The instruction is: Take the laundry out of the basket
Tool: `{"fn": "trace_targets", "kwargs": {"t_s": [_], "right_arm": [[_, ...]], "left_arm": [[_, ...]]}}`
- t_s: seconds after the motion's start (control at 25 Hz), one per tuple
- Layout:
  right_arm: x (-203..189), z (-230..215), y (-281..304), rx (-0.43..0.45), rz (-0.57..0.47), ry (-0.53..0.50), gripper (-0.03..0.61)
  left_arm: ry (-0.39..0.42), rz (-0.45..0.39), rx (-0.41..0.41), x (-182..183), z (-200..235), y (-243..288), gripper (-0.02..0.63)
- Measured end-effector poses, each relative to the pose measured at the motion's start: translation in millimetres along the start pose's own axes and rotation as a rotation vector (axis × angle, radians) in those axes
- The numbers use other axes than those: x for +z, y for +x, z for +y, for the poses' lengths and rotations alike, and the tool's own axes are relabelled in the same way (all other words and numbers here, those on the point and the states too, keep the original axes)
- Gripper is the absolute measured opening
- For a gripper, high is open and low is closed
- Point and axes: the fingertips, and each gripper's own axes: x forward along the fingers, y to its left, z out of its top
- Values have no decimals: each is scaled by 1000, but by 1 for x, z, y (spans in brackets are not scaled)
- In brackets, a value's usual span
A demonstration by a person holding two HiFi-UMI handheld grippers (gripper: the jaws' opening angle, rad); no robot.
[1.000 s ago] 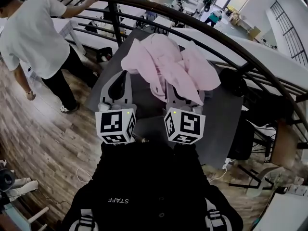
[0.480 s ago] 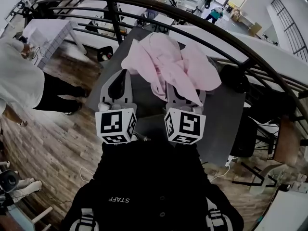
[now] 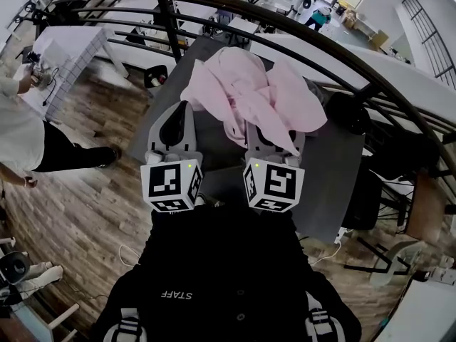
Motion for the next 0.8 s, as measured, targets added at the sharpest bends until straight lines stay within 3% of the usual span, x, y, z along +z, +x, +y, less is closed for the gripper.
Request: {"fn": "trace_targets", "kwargs": {"t_s": [0.8], "right_arm": [[-4,9,-1,5,8,-14,288]], "left_arm": [[-20,-12,-5,3,6,-7,-3]]}}
